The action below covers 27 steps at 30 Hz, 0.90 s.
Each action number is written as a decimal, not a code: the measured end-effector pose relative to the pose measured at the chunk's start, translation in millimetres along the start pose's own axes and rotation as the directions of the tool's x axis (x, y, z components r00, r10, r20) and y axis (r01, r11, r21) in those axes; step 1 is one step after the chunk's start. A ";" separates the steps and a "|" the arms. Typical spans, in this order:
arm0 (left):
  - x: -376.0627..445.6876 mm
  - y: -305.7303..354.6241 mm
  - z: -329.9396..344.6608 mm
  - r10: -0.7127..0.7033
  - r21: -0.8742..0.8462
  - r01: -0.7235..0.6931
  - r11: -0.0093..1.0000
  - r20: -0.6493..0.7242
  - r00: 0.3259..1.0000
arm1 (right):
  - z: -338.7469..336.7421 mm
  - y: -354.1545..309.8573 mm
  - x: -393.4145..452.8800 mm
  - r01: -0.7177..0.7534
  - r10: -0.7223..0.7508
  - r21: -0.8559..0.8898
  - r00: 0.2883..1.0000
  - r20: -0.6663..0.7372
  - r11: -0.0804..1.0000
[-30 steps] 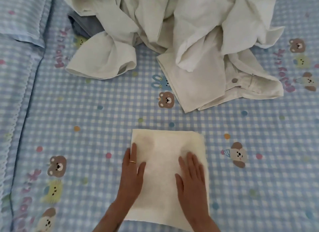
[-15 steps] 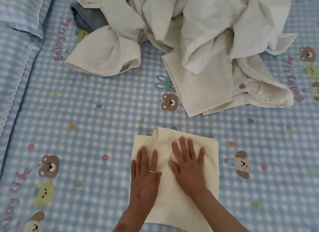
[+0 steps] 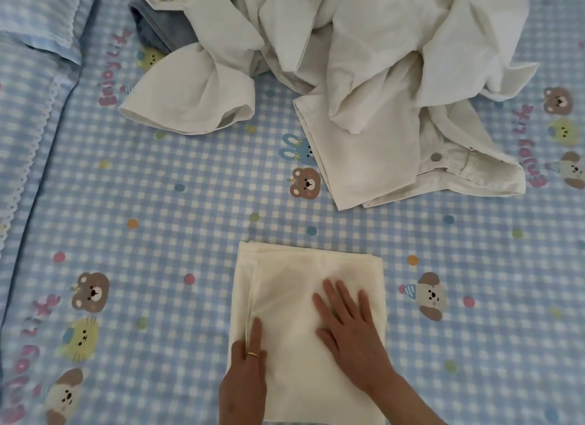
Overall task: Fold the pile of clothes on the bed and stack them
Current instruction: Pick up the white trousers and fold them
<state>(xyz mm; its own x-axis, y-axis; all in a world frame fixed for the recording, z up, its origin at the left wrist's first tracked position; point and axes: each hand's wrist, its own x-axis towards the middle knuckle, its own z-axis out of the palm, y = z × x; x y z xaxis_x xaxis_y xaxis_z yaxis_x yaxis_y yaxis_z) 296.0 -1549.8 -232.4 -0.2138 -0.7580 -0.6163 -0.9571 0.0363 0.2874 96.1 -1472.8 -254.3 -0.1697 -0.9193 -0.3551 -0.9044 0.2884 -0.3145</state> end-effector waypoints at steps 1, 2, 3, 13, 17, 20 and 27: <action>2.5 -1.1 -1.0 0.035 0.020 -0.035 0.999 -0.025 0.999 | -2.3 1.5 -4.0 -0.060 0.062 0.051 0.997 -0.038 0.997; 7.4 -3.4 -2.6 0.047 0.025 -0.045 0.999 -0.083 0.995 | -4.3 3.7 -9.9 -0.179 0.191 0.137 0.978 -0.081 0.974; 12.1 -4.6 -4.5 0.030 -0.005 -0.031 1.000 -0.163 0.986 | -5.7 6.2 -17.9 -0.324 0.360 0.248 0.926 -0.117 0.913; 11.6 39.5 -42.0 -0.015 -0.406 0.012 0.914 -0.005 1.000 | -34.6 -10.8 -47.3 -0.507 0.661 0.666 0.750 0.028 0.547; -22.8 91.1 -52.5 -0.048 -0.468 0.031 0.883 -0.024 0.999 | -78.8 27.2 -78.2 -0.495 0.711 0.706 0.703 -0.017 0.507; -54.2 146.0 -41.6 -0.018 -0.502 0.030 0.864 0.030 0.999 | -109.9 76.2 -121.8 -0.513 0.751 0.701 0.658 -0.049 0.496; -142.5 335.7 45.7 0.191 -0.574 -0.137 0.807 0.034 0.981 | -195.7 234.7 -257.8 -0.539 0.839 0.687 0.507 -0.198 0.487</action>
<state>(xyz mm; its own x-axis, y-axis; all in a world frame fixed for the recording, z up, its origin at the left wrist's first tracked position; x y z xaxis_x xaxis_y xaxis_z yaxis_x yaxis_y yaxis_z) -3.9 -1399.8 -81.6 -0.3994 -0.7144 -0.5746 -0.6313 -0.2401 0.7374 -149.0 -1220.5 -64.3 -0.9222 -0.2770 -0.2698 -0.0804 0.8199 -0.5668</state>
